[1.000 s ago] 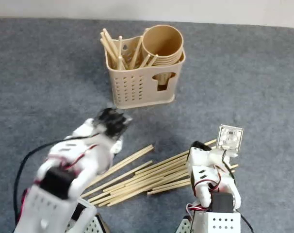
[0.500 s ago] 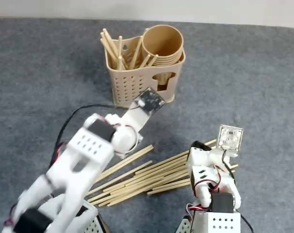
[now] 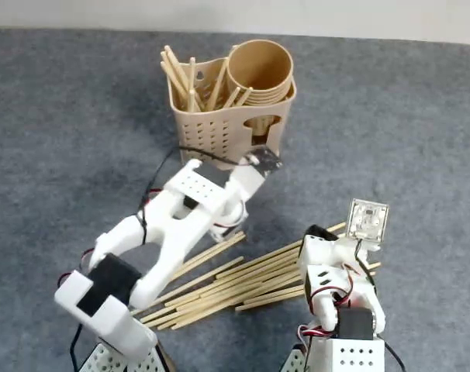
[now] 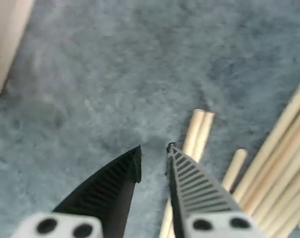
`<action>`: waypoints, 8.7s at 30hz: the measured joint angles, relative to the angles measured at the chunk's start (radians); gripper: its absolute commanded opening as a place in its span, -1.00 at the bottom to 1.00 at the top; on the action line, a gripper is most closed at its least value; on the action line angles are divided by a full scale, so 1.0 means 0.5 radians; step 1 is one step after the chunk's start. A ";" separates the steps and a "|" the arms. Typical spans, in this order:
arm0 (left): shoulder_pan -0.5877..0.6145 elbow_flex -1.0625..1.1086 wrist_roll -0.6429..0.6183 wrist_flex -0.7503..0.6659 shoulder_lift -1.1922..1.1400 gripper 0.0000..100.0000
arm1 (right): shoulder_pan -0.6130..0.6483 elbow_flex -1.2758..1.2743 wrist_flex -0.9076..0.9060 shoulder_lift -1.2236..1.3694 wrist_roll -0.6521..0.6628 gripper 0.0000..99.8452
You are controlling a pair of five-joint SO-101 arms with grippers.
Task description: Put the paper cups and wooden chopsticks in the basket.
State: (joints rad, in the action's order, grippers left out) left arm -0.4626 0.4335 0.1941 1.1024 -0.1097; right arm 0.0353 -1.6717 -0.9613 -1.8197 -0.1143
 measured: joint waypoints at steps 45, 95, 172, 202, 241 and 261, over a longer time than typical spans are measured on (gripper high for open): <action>-0.092 -0.184 -0.120 0.138 -0.310 -0.99 | -0.006 0.000 0.000 0.000 0.000 -0.99; 0.080 0.157 0.028 -0.120 0.003 -0.83 | -0.074 0.000 0.000 0.000 0.000 -0.99; 0.669 -0.381 -0.485 -1.611 1.203 -0.99 | -0.074 0.000 0.000 0.000 0.000 -0.99; 0.684 -0.709 -0.494 -0.669 1.203 -0.75 | -0.074 0.000 0.000 0.000 0.000 -0.99; 0.049 0.006 0.077 0.552 1.215 -0.90 | -0.074 0.000 0.000 0.000 0.000 -0.99; -0.012 0.672 0.249 -0.028 0.862 -0.72 | -0.074 0.000 0.000 0.000 0.000 -0.99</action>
State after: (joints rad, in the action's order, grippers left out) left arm -0.4687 0.7695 0.3184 1.0886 0.3214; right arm -0.0015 -1.6717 -0.9613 -1.8197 -0.1143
